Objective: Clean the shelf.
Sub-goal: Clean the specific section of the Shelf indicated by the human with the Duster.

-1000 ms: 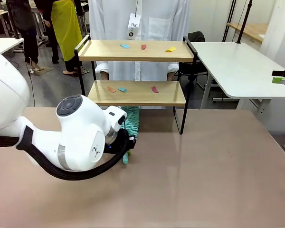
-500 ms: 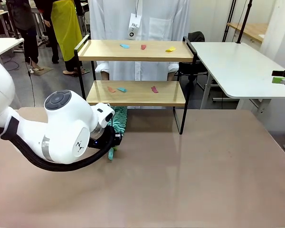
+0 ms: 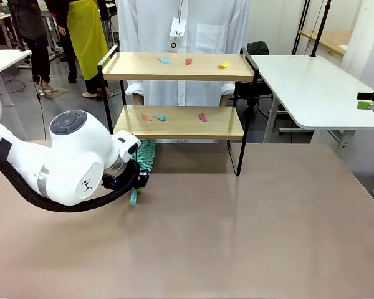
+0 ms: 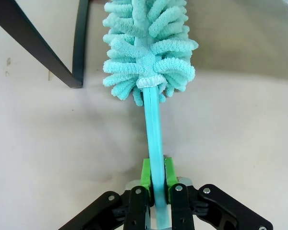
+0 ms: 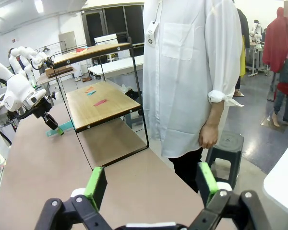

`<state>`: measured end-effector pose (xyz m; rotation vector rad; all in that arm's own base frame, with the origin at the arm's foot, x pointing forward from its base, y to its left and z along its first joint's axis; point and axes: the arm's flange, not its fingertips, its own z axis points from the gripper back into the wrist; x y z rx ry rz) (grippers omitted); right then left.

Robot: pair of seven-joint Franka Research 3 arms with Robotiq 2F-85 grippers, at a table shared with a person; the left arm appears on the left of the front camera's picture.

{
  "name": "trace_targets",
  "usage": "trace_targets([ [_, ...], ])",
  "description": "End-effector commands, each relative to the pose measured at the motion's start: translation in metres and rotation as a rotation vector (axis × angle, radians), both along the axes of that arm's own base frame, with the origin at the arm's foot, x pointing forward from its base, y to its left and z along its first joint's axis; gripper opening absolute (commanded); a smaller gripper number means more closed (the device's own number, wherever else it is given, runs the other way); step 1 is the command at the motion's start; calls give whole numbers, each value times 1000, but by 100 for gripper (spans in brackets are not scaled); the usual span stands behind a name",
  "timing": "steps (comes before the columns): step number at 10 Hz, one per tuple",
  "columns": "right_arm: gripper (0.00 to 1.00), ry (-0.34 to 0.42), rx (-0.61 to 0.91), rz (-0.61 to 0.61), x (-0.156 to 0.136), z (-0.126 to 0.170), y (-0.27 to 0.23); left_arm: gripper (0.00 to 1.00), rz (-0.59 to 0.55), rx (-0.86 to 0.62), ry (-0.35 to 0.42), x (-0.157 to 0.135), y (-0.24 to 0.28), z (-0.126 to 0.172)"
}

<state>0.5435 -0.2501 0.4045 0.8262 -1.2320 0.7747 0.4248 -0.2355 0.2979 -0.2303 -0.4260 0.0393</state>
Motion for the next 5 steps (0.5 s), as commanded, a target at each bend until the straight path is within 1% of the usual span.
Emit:
trace_targets([
  [1, 100, -4, 0, 2, 0, 2, 2, 13, 60, 118, 31, -67, -11, 72],
  [3, 100, -4, 0, 2, 0, 2, 2, 13, 67, 143, 21, -69, -6, 76],
  [5, 100, -4, 0, 2, 0, 2, 2, 13, 61, 199, 2, -75, 3, 85],
])
